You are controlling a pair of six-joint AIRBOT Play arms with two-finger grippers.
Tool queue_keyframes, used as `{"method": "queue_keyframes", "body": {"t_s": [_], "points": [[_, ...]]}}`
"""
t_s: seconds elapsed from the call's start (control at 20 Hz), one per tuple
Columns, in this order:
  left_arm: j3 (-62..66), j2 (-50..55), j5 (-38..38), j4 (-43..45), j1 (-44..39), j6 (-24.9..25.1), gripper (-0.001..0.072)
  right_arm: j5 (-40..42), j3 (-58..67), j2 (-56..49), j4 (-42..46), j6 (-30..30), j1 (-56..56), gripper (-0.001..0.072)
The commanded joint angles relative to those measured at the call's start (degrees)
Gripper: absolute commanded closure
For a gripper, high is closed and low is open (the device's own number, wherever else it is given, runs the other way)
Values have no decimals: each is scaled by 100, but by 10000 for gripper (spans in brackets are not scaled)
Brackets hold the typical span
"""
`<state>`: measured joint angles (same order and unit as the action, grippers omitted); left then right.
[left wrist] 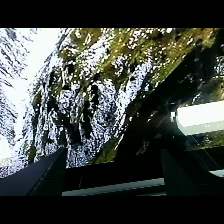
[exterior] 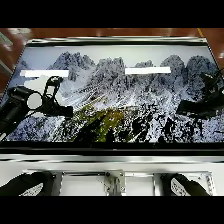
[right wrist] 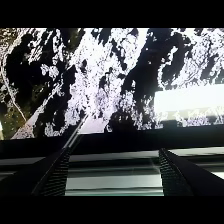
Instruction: Fold the shirts.
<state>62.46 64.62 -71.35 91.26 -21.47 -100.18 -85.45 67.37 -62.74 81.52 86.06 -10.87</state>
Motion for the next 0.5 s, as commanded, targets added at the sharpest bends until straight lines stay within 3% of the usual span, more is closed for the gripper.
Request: {"method": "queue_keyframes", "body": {"t_s": [0.0,0.45], "points": [[-2,-2,2,2,2,0,40,-2,0,4,0,2,-2,40],[-2,-2,2,2,2,0,39,74,0,4,0,2,-2,40]]}}
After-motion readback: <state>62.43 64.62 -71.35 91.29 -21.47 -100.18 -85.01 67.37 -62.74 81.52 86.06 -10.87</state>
